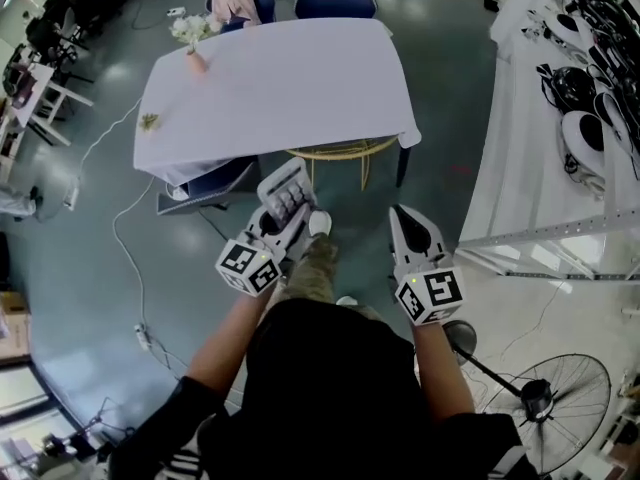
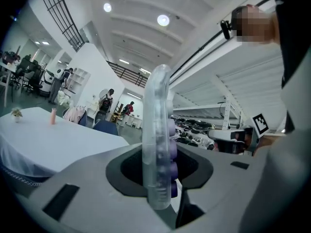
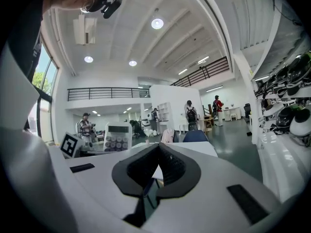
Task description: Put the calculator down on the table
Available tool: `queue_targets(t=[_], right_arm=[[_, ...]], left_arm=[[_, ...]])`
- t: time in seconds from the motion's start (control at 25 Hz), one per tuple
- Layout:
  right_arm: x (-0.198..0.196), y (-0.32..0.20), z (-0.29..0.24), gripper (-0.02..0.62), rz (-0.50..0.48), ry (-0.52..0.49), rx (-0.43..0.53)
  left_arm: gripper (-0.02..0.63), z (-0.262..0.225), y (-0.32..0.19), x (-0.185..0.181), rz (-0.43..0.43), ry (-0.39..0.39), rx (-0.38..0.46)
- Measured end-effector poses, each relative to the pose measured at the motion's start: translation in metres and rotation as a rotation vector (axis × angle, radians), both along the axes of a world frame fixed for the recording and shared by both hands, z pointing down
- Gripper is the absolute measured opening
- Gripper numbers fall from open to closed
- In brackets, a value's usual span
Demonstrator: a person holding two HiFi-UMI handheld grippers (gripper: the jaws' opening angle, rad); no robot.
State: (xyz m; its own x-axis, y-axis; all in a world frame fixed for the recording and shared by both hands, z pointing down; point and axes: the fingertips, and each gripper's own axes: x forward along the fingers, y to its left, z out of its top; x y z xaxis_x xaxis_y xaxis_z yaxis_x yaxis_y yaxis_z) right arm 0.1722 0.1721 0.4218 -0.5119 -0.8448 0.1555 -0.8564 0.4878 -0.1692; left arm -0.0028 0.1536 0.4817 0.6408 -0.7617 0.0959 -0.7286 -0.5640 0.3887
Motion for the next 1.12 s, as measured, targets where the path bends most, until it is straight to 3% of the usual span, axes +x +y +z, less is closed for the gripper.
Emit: queue_targets(t=[0.16,0.4,0.68,0.92,1.12], right_arm=[[-0.02,-0.058,0.005,-0.003,-0.006,0.026,0.0],[-0.058,-0.182,0.009,-0.003,-0.007,-0.083,-0.092],[-0.094,-0.28,0.023,-0.003,0.025,-0.061,-0.158],[-0.116,-0.334,0.028,-0.003,0.013,-0.034,-0.194],[-0.121,-0.366,0.025,-0.003,-0.012,-0.007,-0.158]], left_arm=[[0.129,0.044,-0.072,-0.009,0.029,0.027,-0.076],[0.129,0.096,-0.199,-0.022,0.058,0.058,-0.193],[0.129,0.19,-0.318,-0.046,0.08,-0.023,-0.354],[0.129,0.267,-0.365,-0.047,0.121,-0.093,-0.528],[0.129,0.317,-0.374,-0.039,0.106,-0.027,-0.682]])
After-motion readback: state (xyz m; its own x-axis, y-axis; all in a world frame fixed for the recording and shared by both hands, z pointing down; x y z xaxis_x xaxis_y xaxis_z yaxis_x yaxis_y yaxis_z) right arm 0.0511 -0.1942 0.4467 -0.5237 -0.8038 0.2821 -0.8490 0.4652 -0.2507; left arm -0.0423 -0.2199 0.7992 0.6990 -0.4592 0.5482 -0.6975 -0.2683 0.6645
